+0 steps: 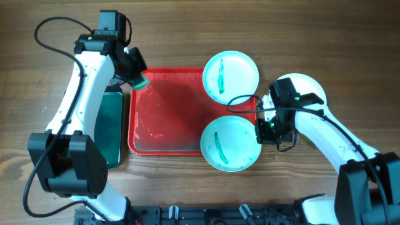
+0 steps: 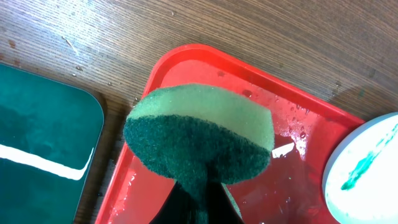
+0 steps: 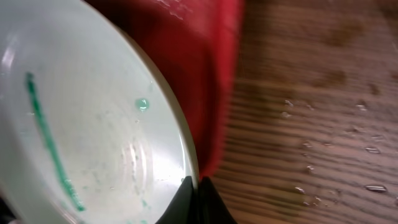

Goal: Clean dirty plates on tray and stack at the side
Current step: 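Reach the right gripper to the lower plate and pinch its rim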

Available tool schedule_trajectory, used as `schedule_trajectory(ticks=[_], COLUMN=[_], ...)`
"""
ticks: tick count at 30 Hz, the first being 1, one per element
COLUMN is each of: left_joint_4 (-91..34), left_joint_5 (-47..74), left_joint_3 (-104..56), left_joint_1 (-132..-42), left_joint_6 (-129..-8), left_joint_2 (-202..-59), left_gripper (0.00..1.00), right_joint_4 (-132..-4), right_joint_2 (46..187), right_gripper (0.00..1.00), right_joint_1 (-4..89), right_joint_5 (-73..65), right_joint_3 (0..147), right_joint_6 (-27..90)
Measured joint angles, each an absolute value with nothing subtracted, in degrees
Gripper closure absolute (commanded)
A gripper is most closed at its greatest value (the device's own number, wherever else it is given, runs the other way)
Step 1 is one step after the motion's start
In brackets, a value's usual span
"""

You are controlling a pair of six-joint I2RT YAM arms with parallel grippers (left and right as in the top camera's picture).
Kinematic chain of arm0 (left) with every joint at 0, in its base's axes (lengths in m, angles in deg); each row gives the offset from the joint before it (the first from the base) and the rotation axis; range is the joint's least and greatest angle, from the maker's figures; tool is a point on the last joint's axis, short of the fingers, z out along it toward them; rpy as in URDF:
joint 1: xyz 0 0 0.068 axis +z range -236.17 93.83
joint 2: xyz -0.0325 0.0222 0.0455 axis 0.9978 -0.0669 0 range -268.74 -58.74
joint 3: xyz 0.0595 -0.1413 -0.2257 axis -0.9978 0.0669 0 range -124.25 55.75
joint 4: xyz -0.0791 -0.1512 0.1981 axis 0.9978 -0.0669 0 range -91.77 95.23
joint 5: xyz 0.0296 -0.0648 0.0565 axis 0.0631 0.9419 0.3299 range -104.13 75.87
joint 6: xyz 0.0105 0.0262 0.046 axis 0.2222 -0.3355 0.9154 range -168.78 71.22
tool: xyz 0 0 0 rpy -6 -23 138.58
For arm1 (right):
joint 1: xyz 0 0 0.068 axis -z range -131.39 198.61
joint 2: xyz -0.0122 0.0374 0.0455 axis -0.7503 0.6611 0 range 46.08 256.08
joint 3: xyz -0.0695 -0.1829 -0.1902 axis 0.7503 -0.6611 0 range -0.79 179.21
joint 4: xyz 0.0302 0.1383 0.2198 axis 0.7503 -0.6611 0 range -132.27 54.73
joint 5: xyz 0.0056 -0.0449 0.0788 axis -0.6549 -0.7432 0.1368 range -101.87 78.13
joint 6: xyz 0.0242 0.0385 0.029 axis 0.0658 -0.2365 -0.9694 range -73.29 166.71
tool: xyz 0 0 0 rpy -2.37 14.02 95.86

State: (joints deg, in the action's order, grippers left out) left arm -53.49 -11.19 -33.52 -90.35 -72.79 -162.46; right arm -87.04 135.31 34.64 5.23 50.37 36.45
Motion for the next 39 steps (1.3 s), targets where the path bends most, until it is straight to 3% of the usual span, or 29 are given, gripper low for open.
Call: schedule_trajectory(ticks=[4,10,16,17,20,26,31,33,35,39], left_joint_4=[-53.47,-53.49,-53.49,-53.49,-53.49,-53.49,-53.51,-53.47,-53.49,-52.81], left_joint_5=[-11.19,-11.19,-11.19,-11.19,-11.19,-11.19,-11.19,-11.19,-11.19,-11.19], left_joint_3=[-33.52,-33.52,-33.52,-33.52,-33.52,-33.52,-33.52,-33.52,-33.52,-33.52], left_joint_1=[-90.35,-90.35,-90.35,-90.35,-90.35,-90.35,-90.35,-90.35,-90.35,-90.35], left_joint_6=[-72.79,-72.79,-72.79,-72.79,-72.79,-72.79,-72.79,-72.79,-72.79,-72.79], left_joint_2=[-162.46,-162.46,-162.46,-162.46,-162.46,-162.46,-162.46,-162.46,-162.46,-162.46], left_gripper=[0.96,0.96,0.96,0.96,0.96,0.96,0.96,0.96,0.96,0.96], right_joint_4=[-83.3,-64.92,-58.99,-59.19,-59.32,-59.43,-58.23,-57.88,-57.03,-55.76], right_joint_2=[135.31,135.77,149.41,150.76,153.56,153.82,159.48,161.19,161.67,162.32], right_gripper=[0.96,0.96,0.96,0.93,0.68,0.57,0.59,0.64,0.71,0.96], right_joint_1=[27.4,15.31,9.7,9.7,9.7,10.86,13.7,13.57,13.52,13.52], right_joint_5=[6.21,-1.7,-7.6,-7.45,-6.35,-6.4,-2.44,-0.76,-0.23,0.16], right_joint_3=[57.56,59.68,60.4,60.71,62.96,66.91,69.78,71.94,72.44,72.49], right_joint_6=[32.02,16.08,2.97,2.64,2.77,12.08,21.5,24.43,26.09,28.58])
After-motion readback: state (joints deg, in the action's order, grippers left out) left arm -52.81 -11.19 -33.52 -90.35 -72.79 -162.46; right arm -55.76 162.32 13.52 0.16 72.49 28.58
